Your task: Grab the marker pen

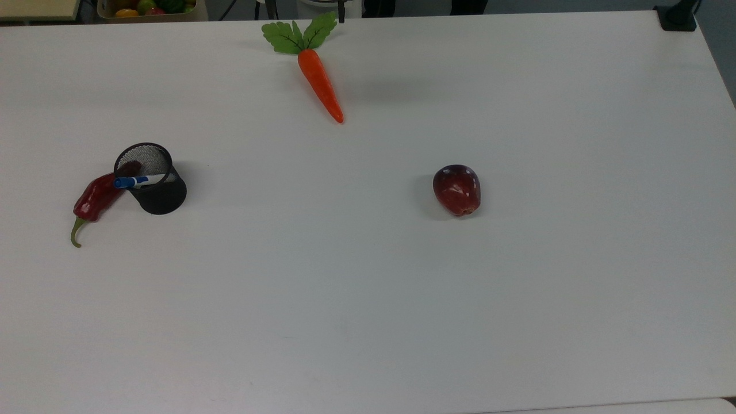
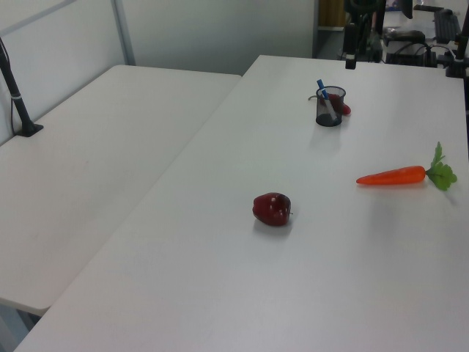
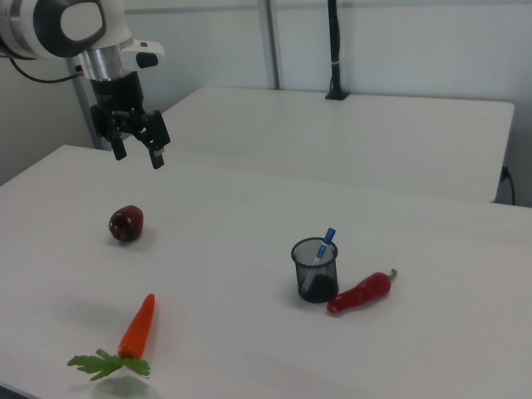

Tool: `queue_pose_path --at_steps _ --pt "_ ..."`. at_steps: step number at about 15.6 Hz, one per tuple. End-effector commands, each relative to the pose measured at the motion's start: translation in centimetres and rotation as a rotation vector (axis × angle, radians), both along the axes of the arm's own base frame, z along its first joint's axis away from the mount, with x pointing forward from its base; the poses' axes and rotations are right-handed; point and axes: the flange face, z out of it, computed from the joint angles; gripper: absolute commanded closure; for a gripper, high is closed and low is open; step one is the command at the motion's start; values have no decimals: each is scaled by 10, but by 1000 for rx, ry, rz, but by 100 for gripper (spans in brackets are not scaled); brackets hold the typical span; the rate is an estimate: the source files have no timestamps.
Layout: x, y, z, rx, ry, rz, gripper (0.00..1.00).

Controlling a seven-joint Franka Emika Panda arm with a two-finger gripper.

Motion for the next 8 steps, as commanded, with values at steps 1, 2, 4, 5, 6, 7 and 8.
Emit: queue_pose_path --at_steps 1,2,4,5,6,7,8 --pt "1 -10 4 13 -18 -8 0" --pt "1 -15 4 13 -17 -14 0" --pt "1 -24 4 14 -17 -29 0" --pt "2 -28 4 14 -17 -37 0" --pt "2 -35 4 13 -18 -43 0" --pt "3 -41 2 12 -17 -49 0" --pt "5 -52 1 5 -17 -61 0"
